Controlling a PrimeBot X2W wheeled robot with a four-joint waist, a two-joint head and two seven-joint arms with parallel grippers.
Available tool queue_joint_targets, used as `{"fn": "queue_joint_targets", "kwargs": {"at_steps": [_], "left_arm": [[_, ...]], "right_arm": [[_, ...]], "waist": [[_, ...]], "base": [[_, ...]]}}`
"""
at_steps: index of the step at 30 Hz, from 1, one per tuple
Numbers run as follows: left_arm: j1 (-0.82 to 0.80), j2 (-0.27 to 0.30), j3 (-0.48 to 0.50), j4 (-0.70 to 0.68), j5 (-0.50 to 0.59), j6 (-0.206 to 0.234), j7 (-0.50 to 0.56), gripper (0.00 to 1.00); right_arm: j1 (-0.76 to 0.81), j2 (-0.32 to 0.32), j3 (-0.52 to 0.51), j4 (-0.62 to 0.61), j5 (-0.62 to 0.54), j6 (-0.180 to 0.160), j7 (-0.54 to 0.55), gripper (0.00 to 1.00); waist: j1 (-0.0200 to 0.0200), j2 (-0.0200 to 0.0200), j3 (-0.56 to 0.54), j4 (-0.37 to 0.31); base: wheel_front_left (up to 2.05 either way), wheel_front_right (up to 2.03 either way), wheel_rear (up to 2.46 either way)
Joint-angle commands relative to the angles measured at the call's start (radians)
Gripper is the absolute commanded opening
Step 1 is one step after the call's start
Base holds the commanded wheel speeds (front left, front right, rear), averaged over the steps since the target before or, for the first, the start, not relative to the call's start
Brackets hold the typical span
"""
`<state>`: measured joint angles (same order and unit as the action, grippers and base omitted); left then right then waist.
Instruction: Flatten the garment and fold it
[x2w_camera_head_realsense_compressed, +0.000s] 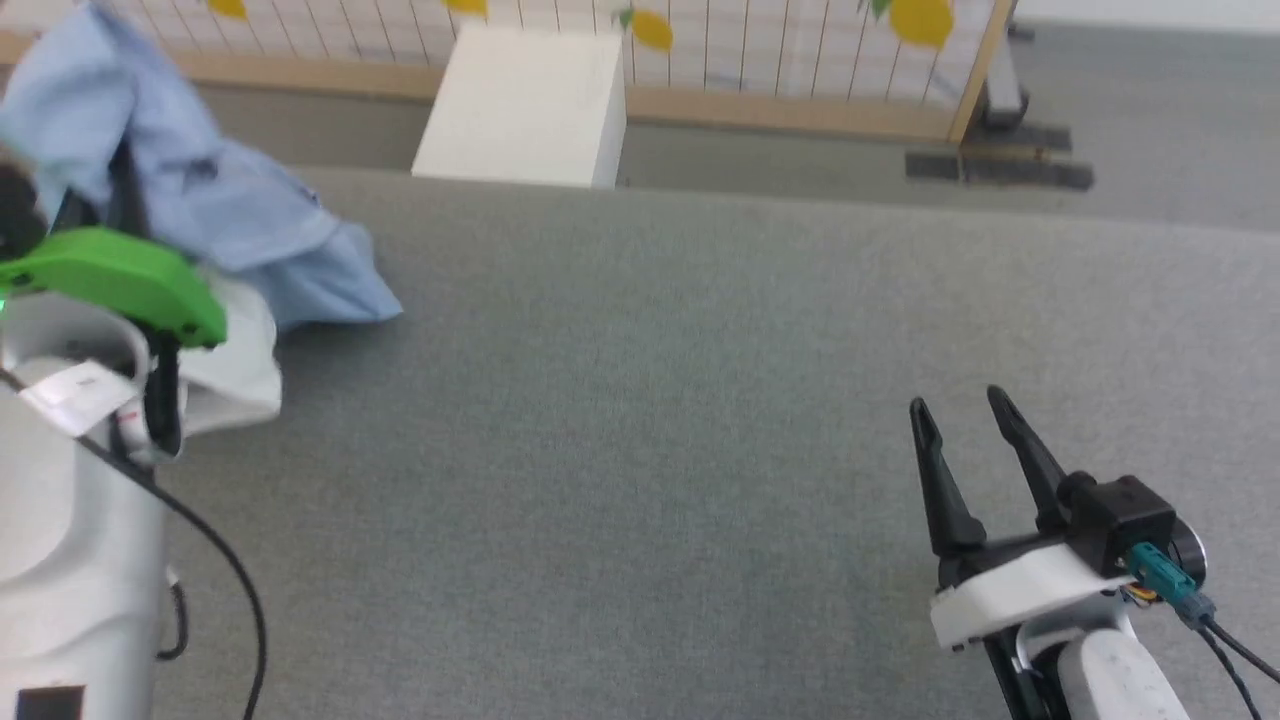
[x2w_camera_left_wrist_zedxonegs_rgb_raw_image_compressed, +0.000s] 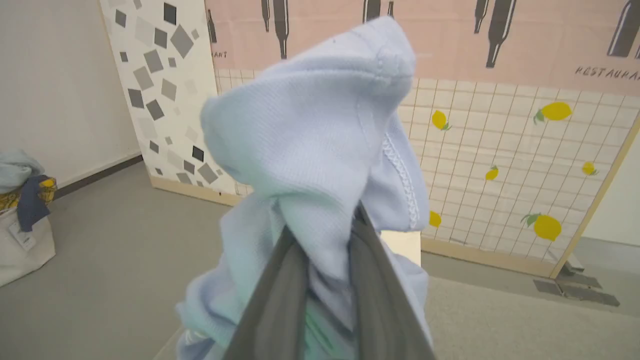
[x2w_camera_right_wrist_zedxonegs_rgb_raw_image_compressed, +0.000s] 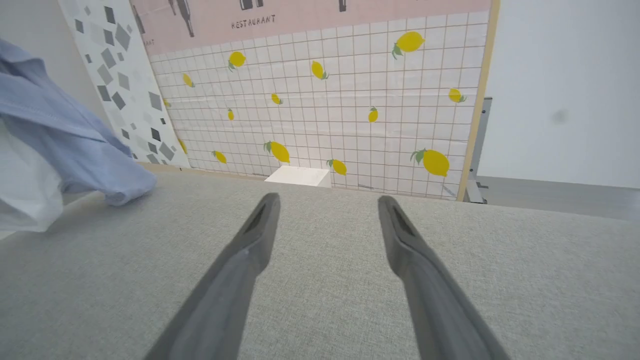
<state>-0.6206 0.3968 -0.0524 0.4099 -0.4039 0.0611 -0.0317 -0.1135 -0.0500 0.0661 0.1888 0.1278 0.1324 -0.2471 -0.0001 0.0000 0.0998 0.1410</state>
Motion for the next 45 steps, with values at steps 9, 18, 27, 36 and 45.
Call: {"fn": "queue_joint_targets", "kwargs": {"at_steps": [9,18,27,36,45], "left_arm": [[-0.096,-0.164,-0.138,-0.154,0.043,-0.013,-0.105,0.0],[-0.097,-0.332,-0.298,-0.115,-0.044,-0.065,-0.117,0.0],[0.062,-0.346,-0.516,0.116,-0.136,-0.043,0.121,0.0],[0.202,-0.315,-0.608,0.262,-0.196,-0.078,0.447,0.39],[0.272,-0.261,-0.471,0.043,-0.194,-0.017,0.079,1.0]], "right_arm": [[0.077,0.0,-0.034,-0.023,-0.014,-0.002,0.021,1.0],[0.095,0.0,-0.026,-0.067,-0.02,-0.002,0.053,1.0],[0.094,0.0,-0.03,-0.089,-0.013,-0.002,0.06,1.0],[0.084,0.0,-0.041,-0.087,-0.01,-0.002,0.06,1.0],[0.08,0.0,-0.049,-0.094,-0.019,-0.002,0.071,1.0]], "waist": [[0.0001,0.0,-0.151,-0.143],[0.0001,0.0,-0.15,-0.263],[0.0001,0.0,-0.101,-0.317],[0.0001,0.0,-0.076,-0.283],[0.0001,0.0,-0.093,-0.219]], "base": [[0.0,0.0,0.0],[0.0,0.0,0.0],[0.0,0.0,0.0],[0.0,0.0,0.0],[0.0,0.0,0.0]]}}
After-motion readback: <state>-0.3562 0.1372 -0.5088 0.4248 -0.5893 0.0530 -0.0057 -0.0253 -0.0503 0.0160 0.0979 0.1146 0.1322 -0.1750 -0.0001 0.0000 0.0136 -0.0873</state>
